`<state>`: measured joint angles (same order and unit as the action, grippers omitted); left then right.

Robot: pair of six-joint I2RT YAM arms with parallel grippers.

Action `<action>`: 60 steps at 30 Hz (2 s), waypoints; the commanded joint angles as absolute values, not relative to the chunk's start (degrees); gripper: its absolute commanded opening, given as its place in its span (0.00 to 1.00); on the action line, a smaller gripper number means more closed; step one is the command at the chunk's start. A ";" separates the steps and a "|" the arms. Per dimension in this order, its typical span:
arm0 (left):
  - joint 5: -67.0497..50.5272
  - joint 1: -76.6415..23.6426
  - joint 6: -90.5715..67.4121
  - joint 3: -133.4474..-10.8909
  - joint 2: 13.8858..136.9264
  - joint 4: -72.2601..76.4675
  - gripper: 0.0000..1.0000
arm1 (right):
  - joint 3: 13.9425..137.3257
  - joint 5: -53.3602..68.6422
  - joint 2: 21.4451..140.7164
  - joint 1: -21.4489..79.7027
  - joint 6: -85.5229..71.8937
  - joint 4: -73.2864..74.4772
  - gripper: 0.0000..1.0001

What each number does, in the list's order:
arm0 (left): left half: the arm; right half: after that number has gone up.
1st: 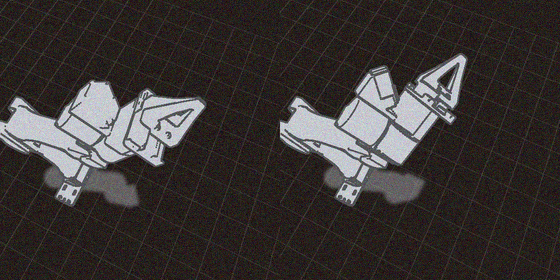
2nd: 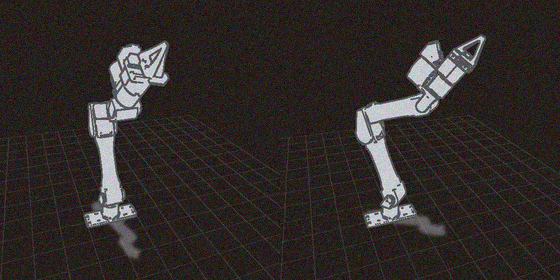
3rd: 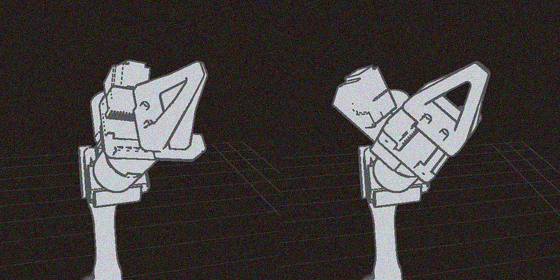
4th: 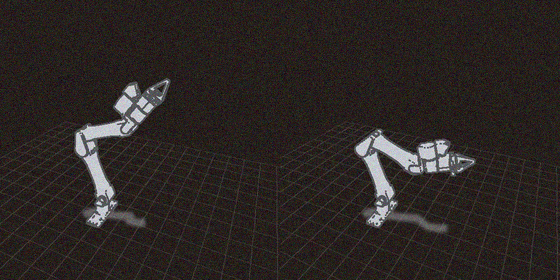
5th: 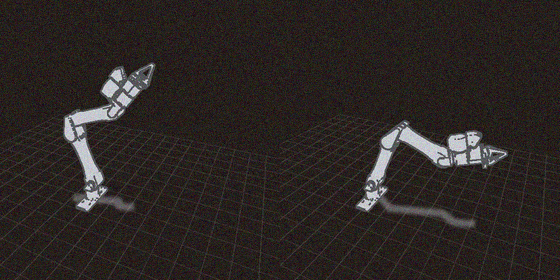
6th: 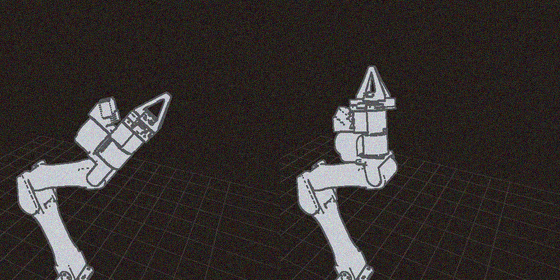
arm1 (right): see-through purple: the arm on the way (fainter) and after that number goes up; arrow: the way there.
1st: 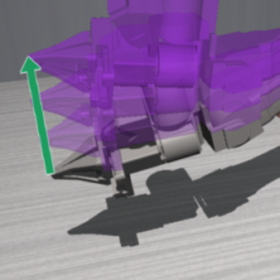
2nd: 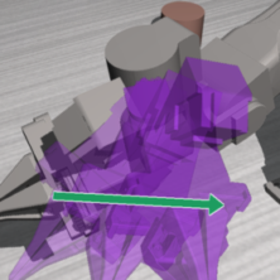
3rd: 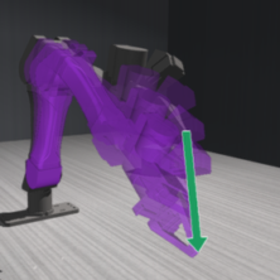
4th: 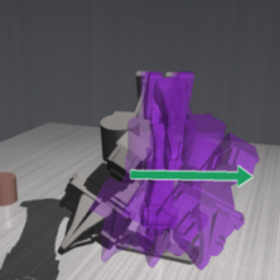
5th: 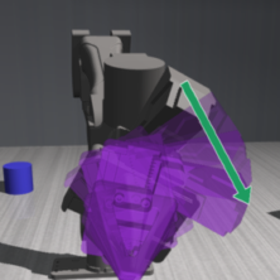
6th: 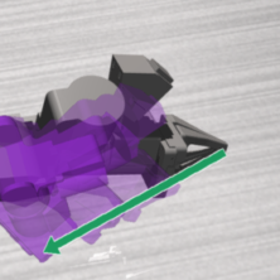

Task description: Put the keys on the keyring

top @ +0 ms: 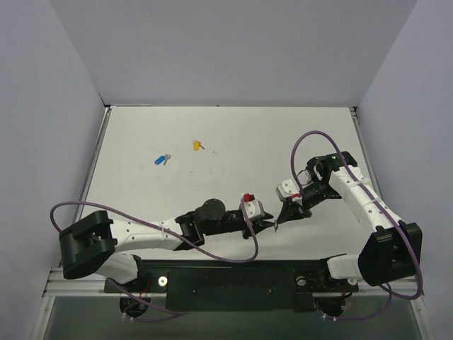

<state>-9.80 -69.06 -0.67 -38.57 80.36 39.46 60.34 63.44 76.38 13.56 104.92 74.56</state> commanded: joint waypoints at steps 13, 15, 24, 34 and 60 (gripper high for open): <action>-9.84 -69.70 -0.26 -43.24 82.88 37.71 0.34 | 61.00 64.95 76.46 13.80 104.85 86.75 0.00; -9.67 -69.78 -0.26 -43.33 83.05 37.62 0.33 | 60.91 64.86 76.46 13.80 104.85 86.84 0.00; -9.93 -69.70 -0.35 -44.12 83.67 36.65 0.27 | 61.00 64.95 76.38 13.80 104.85 86.84 0.00; -10.02 -69.79 -0.26 -44.39 83.85 35.68 0.15 | 61.00 65.13 76.20 13.80 104.59 86.84 0.00; -4.31 -69.43 -13.88 -25.67 85.07 82.68 0.00 | 62.14 73.83 74.35 10.28 102.39 89.91 0.36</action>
